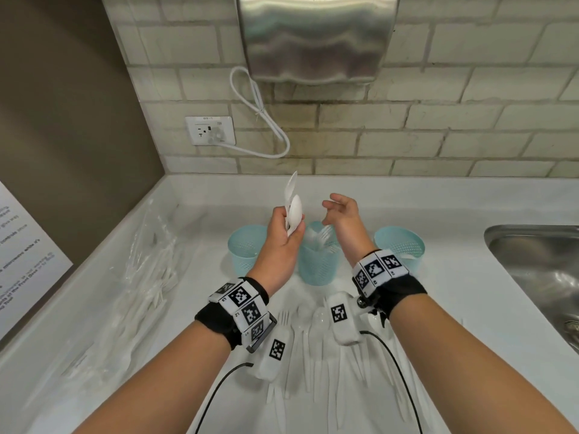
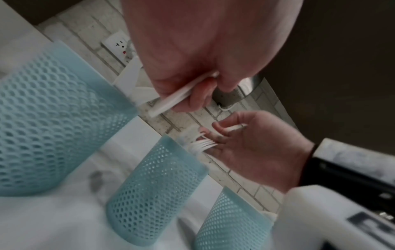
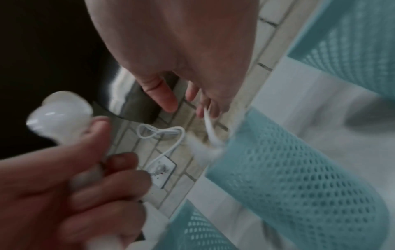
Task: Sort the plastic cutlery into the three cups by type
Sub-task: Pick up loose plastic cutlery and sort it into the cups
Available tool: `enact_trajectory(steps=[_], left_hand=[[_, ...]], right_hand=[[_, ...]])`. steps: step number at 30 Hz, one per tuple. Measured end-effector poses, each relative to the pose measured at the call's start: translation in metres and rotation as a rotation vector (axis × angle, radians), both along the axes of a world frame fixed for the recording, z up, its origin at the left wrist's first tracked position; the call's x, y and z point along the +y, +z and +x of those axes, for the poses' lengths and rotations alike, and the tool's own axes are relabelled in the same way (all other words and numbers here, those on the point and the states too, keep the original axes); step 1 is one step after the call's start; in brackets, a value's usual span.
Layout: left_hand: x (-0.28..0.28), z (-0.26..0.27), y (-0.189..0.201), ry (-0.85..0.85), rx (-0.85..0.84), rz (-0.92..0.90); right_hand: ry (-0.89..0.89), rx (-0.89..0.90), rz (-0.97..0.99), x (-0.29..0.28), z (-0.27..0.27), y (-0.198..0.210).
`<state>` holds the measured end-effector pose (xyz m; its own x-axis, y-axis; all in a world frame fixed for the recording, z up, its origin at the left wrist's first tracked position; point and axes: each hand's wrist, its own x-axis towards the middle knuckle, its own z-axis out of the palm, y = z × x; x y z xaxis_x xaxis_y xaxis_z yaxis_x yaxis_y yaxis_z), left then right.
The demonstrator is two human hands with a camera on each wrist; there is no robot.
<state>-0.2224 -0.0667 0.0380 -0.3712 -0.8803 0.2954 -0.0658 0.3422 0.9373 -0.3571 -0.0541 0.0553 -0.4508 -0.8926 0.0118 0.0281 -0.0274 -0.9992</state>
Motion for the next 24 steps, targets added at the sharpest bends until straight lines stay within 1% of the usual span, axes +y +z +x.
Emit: enact_trajectory(steps=[3, 6, 8, 9, 11, 14, 16, 17, 19, 21, 22, 24], left_hand=[[0.002, -0.005, -0.005, 0.022, -0.097, -0.092], [0.010, -0.010, -0.011, 0.039, -0.231, -0.191], [0.015, -0.016, -0.015, 0.014, -0.300, -0.210], [0.018, -0.019, -0.016, 0.011, -0.322, -0.188], [0.022, -0.027, -0.017, 0.019, -0.338, -0.122], [0.031, -0.036, -0.016, -0.026, -0.317, -0.159], [0.034, -0.038, -0.012, -0.066, -0.332, -0.145], [0.036, -0.037, -0.010, -0.077, -0.340, -0.134], [0.037, -0.030, -0.011, -0.079, -0.333, -0.111], [0.035, -0.019, -0.014, -0.073, -0.333, -0.084], [0.034, -0.013, -0.016, -0.073, -0.350, -0.072], [0.035, -0.001, -0.019, -0.078, -0.396, -0.033]], right_hand=[[0.006, 0.078, -0.103, 0.019, 0.006, 0.014], [0.098, 0.153, -0.139, 0.043, 0.016, 0.025], [0.103, 0.225, -0.156, 0.053, 0.023, 0.021], [0.090, 0.242, -0.165, 0.056, 0.026, 0.018], [0.059, 0.282, -0.165, 0.058, 0.027, 0.012], [0.053, 0.395, -0.108, 0.060, 0.017, 0.009], [0.062, 0.460, -0.107, 0.066, 0.007, 0.016], [0.037, 0.478, -0.126, 0.070, 0.001, 0.022], [-0.079, 0.509, -0.175, 0.079, -0.016, 0.038], [-0.218, 0.611, -0.230, 0.082, -0.039, 0.050], [-0.282, 0.672, -0.237, 0.082, -0.051, 0.052], [-0.392, 0.776, -0.179, 0.076, -0.074, 0.046]])
